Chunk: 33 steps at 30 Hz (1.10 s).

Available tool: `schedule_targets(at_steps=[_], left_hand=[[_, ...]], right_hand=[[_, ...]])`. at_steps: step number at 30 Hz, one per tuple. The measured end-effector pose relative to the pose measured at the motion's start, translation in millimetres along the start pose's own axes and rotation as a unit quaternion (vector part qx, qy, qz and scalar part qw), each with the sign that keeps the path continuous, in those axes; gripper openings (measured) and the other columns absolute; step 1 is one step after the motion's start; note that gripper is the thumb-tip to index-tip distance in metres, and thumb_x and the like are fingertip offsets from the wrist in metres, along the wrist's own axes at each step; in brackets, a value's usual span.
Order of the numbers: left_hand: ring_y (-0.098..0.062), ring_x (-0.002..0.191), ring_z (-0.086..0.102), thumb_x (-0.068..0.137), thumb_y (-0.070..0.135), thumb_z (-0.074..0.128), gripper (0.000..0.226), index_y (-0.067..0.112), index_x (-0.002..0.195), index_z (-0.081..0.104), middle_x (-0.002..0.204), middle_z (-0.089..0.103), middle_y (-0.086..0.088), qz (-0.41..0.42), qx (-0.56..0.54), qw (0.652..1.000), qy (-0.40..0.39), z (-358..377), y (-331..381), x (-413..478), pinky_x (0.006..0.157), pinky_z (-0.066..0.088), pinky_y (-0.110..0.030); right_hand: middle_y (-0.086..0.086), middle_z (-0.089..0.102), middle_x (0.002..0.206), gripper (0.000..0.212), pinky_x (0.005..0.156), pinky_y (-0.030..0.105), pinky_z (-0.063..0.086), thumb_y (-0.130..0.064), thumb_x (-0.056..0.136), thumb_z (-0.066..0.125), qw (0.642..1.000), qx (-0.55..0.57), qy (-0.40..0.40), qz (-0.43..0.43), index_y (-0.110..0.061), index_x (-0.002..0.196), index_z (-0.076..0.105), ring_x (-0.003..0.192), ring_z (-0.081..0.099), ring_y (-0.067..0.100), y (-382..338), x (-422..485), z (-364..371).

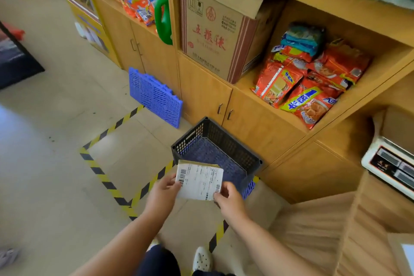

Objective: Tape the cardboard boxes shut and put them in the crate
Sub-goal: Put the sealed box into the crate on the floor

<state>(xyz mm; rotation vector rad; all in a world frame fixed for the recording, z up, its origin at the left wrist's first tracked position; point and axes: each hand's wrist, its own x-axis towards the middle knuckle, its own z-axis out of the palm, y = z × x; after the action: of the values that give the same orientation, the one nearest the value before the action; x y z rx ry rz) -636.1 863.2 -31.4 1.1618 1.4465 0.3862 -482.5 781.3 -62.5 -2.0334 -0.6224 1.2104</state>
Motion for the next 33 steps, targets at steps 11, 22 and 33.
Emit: schedule_targets(at_steps=[11,22,33], left_hand=[[-0.008,0.079,0.057,0.093,0.015,0.049,0.025,0.04,0.096,0.048,0.095,0.06,0.013,0.005,0.162,0.973,-0.165,-17,51,208,0.06,0.038,-0.023],[-0.017,0.081,0.056,0.086,0.014,0.042,0.022,0.028,0.1,0.053,0.097,0.061,-0.003,0.005,0.275,0.934,-0.228,48,9,390,0.076,0.05,-0.035],[-0.022,0.095,0.047,0.095,0.01,0.039,0.041,0.015,0.135,0.042,0.118,0.035,-0.007,0.025,0.319,0.925,-0.204,178,-141,587,0.084,0.042,-0.033]], right_hand=[[0.001,0.063,0.1,0.016,0.076,0.029,0.041,-0.011,0.089,0.058,0.983,0.044,0.129,0.127,-0.013,0.105,0.057,0.093,0.058,0.017,-56,141,59],[0.002,0.063,0.11,0.021,0.087,0.03,0.045,-0.01,0.09,0.054,0.951,0.131,0.161,0.227,-0.014,0.111,0.057,0.1,0.059,0.019,-17,306,104],[-0.005,0.061,0.117,0.028,0.087,0.025,0.045,-0.016,0.095,0.052,0.949,0.16,0.162,0.216,-0.021,0.123,0.054,0.098,0.056,0.01,147,519,144]])
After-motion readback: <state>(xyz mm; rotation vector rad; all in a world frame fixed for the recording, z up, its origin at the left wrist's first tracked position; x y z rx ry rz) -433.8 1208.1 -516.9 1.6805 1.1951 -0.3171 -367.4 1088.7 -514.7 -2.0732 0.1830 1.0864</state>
